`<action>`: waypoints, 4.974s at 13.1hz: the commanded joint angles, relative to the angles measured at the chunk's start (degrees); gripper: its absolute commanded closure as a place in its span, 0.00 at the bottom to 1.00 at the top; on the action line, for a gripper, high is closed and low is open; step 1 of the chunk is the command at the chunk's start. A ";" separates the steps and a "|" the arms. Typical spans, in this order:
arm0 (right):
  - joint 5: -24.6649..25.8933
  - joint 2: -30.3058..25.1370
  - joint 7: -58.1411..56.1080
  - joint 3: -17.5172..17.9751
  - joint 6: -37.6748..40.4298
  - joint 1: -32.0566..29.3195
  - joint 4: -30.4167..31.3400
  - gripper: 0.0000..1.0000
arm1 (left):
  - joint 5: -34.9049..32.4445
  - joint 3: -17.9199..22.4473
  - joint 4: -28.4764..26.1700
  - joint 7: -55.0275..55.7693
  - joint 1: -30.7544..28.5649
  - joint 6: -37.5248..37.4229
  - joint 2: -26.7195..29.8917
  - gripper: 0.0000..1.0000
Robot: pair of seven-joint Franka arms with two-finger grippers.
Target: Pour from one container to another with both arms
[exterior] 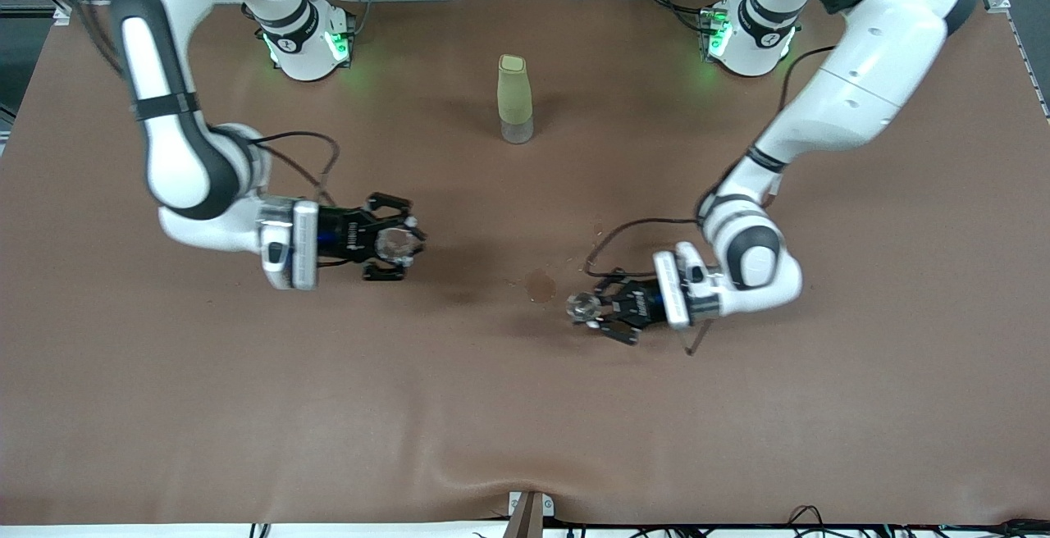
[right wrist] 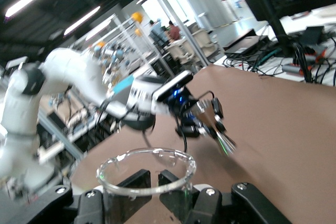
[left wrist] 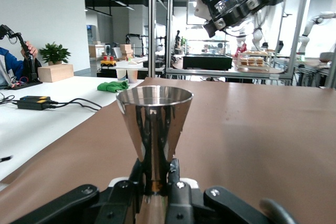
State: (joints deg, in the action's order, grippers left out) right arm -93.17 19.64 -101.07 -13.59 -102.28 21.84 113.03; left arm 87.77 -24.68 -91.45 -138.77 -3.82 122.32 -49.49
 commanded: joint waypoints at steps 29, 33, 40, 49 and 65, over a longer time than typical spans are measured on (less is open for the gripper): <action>19.35 33.00 -69.25 1.02 18.69 -34.41 -11.69 1.00 | -40.13 8.24 -2.23 -3.53 -30.63 -33.28 -8.60 0.00; 18.64 33.44 -68.83 1.02 18.69 -34.32 -11.70 0.66 | -40.31 10.16 -1.28 0.15 -30.90 -33.37 -7.64 0.00; 23.11 32.39 -53.57 -1.52 19.22 -34.05 -13.36 0.00 | -45.83 15.10 6.53 32.99 -31.60 -33.37 -0.70 0.00; 42.17 20.72 -6.75 -14.26 27.47 -30.11 -19.08 0.00 | -49.18 14.31 10.50 62.45 -28.36 -33.28 6.41 0.00; 86.38 -14.01 92.68 9.77 32.23 -25.52 -30.50 0.00 | -88.35 12.91 13.41 135.74 -3.67 -35.03 37.17 0.00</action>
State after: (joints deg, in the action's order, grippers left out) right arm -10.37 6.98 -13.71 -8.72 -70.42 -0.92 82.78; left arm 4.89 -11.32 -76.60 -8.35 -10.09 88.08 -15.32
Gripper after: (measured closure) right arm 0.000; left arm 0.000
